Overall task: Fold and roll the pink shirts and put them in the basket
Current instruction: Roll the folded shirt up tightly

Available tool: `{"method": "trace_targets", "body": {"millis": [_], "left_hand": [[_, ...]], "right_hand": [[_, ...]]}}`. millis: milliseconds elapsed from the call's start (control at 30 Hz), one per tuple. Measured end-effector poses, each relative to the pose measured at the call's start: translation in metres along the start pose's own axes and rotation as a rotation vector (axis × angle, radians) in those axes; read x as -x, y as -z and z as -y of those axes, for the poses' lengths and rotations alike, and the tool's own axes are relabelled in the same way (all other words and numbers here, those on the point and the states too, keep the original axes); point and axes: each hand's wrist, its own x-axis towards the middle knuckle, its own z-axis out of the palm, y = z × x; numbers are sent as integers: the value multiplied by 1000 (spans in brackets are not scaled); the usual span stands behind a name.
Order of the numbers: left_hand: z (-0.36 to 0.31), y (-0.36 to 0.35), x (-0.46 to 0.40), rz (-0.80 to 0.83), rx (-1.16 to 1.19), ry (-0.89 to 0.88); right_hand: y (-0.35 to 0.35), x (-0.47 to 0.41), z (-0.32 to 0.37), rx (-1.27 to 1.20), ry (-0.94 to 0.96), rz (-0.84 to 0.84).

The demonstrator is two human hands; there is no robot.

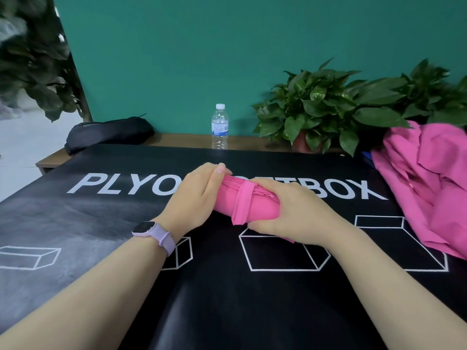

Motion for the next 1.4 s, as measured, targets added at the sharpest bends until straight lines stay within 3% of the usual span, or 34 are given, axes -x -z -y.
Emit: {"method": "trace_targets", "body": {"millis": [167, 367, 667, 900, 967, 1133, 1300, 1400], "left_hand": [[-7, 5, 0, -115, -117, -155], [-20, -1, 2, -50, -275, -343], [-24, -6, 1, 42, -418, -470], [-31, -3, 3, -45, -321, -498], [-35, -1, 4, -64, -181, -429], [-42, 0, 8, -37, 313, -67], [-36, 4, 0, -114, 478, 84], [-28, 4, -1, -54, 493, 142]], "right_hand": [[3, -2, -7, 93, -41, -118], [4, -5, -12, 88, -100, -195], [2, -7, -12, -11, -111, -212], [-3, -10, -20, 57, -135, -216], [-3, -10, -21, 90, -128, -208], [-3, -9, -19, 153, -81, -182], [-3, -7, -16, 203, -14, -187], [-4, -7, -14, 215, 31, -188]]}}
